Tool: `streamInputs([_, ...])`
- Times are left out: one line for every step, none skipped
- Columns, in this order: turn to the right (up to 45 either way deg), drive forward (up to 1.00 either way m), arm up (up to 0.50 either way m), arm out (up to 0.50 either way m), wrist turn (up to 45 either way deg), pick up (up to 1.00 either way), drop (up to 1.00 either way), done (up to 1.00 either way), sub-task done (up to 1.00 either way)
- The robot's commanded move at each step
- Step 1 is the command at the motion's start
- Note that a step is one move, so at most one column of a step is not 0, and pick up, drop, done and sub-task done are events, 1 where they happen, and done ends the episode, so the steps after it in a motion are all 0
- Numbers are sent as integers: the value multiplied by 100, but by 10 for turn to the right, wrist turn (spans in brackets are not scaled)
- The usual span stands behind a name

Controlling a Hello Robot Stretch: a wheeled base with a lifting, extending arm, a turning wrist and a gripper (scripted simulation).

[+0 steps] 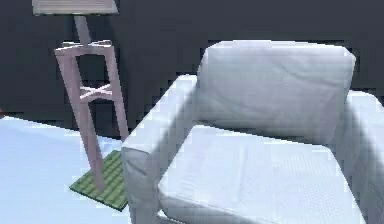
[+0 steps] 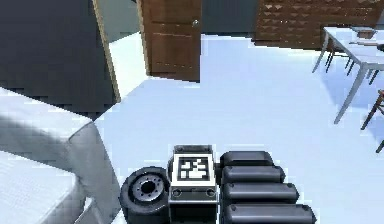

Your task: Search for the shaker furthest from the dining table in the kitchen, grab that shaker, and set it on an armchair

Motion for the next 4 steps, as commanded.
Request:
streamInputs([-450, 0, 0, 0, 0, 0, 0, 0, 0])
streamInputs([330, 0, 0, 0, 0, 0, 0, 0, 0])
streamInputs([-210, 0, 0, 0, 0, 0, 0, 0, 0])
streamInputs([450, 0, 0, 0, 0, 0, 0, 0, 0])
